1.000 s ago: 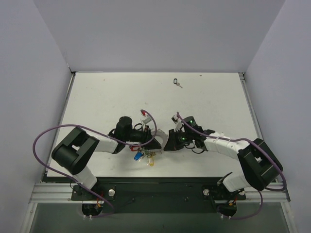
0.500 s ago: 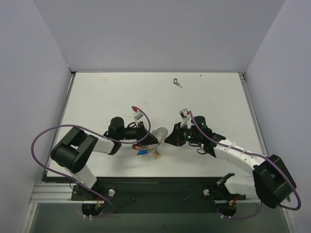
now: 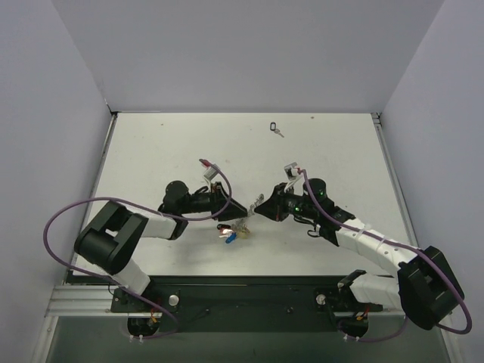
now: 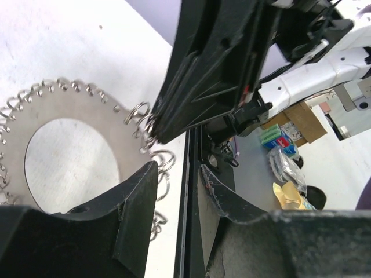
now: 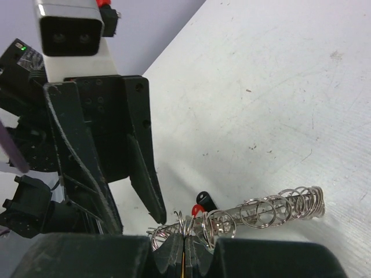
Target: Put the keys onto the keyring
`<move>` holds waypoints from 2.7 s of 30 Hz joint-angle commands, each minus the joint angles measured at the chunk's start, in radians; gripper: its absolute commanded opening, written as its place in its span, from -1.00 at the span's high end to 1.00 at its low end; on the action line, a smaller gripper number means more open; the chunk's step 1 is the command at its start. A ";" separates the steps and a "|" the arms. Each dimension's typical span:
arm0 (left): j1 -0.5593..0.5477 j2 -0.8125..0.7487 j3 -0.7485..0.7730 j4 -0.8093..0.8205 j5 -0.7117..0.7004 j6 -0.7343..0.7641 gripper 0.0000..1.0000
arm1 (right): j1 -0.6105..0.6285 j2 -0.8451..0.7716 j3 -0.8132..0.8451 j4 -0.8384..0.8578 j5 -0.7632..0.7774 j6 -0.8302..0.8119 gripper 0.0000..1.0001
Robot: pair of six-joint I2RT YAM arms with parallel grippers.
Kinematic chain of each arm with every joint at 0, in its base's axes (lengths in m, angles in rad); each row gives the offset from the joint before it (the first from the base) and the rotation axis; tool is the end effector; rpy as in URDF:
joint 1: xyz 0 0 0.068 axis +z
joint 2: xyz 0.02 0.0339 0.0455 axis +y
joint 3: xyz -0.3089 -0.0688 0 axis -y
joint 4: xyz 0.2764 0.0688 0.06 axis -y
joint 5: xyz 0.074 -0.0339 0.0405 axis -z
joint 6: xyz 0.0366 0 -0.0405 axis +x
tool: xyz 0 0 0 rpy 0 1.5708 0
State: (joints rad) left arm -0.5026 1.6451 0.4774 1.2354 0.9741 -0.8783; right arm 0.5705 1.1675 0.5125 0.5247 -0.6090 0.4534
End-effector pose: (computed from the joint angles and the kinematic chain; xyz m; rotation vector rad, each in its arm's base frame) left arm 0.2491 -0.1715 0.1972 0.5943 1.7480 -1.7505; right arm 0.2055 0.1568 0.2633 -0.5950 1.7507 1.2546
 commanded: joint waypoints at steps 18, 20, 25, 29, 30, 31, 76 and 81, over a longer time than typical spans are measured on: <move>0.006 -0.090 0.155 -0.103 -0.014 0.084 0.24 | -0.017 -0.109 0.037 0.207 -0.104 0.037 1.00; 0.006 -0.084 0.159 -0.093 -0.005 0.075 0.28 | -0.018 -0.112 0.038 0.210 -0.104 0.039 1.00; -0.005 -0.057 0.159 -0.004 0.031 0.019 0.31 | -0.021 -0.112 0.038 0.210 -0.098 0.042 1.00; -0.019 -0.045 0.164 0.004 0.037 0.013 0.35 | -0.021 -0.103 0.040 0.213 -0.100 0.044 1.00; -0.022 -0.045 0.165 0.001 0.037 0.018 0.39 | -0.023 -0.101 0.043 0.213 -0.100 0.045 1.00; -0.024 -0.045 0.168 -0.002 0.038 0.018 0.51 | -0.023 -0.101 0.043 0.213 -0.100 0.045 1.00; -0.077 -0.337 0.274 -1.009 -0.339 0.581 1.00 | -0.055 -0.195 0.136 -0.302 -0.058 -0.257 -0.47; -0.010 -0.383 0.155 -0.955 -0.441 0.495 0.91 | -0.040 -0.141 0.155 -0.365 -0.003 -0.251 -0.52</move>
State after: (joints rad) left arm -0.5587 1.3197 0.6937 0.2020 0.6392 -0.2996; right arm 0.5190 0.9958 0.6136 0.1978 -0.6243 0.2153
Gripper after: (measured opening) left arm 0.023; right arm 0.751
